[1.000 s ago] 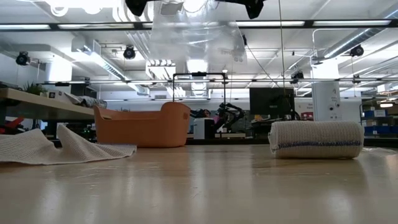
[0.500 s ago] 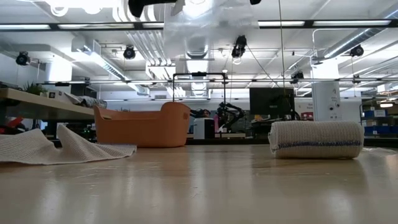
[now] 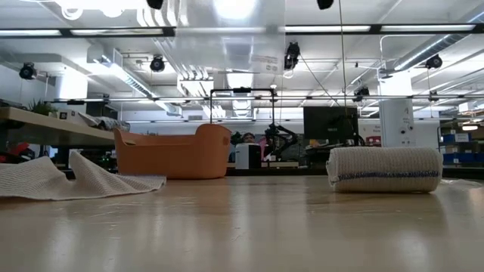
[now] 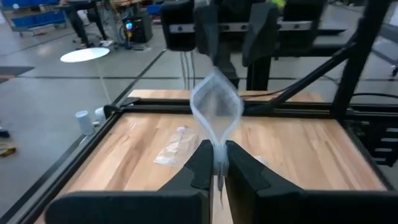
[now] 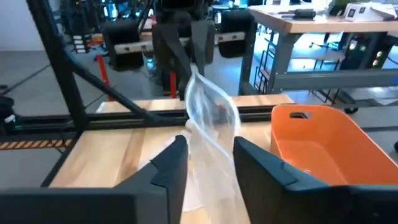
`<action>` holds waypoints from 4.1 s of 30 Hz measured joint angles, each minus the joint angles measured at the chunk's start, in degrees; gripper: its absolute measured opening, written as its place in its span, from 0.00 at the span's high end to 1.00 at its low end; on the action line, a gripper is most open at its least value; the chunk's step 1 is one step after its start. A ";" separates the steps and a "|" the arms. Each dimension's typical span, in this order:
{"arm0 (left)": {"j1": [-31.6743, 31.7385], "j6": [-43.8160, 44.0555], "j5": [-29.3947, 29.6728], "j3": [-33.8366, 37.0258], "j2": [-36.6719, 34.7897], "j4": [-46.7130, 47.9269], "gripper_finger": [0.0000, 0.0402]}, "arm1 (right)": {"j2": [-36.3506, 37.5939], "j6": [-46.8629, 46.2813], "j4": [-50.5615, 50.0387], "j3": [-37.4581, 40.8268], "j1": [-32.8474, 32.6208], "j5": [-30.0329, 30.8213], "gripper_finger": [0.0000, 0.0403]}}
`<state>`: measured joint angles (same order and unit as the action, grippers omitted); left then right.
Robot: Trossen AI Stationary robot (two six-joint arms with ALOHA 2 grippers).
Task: Roll bandage
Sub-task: Put the white rolled bandage into the transparent zip bag
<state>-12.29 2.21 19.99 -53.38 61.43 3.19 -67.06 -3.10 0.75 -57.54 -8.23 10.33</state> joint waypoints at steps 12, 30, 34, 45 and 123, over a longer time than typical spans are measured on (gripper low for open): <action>-0.56 0.44 -0.05 0.39 -1.43 -0.10 0.97 | 2.63 -0.81 -12.03 0.21 -0.33 0.15 0.59; -0.64 -0.15 -0.07 0.41 -1.51 -1.20 0.96 | -5.84 4.12 -2.68 0.57 -0.39 -1.24 0.97; -0.62 -0.19 -1.66 0.44 -0.16 -4.08 0.95 | -5.89 5.64 0.55 0.57 -0.39 -3.36 0.98; -0.64 0.12 -4.07 0.50 1.40 -7.50 0.95 | -5.87 8.23 3.96 0.55 -0.39 -12.48 1.00; -2.28 -2.88 -8.06 0.61 1.60 -10.16 0.96 | -8.70 7.31 -7.36 -7.78 -1.27 -3.04 1.00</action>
<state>-14.57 -0.66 11.93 -52.77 63.02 -6.97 -75.76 4.21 -6.60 -65.32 -9.50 7.29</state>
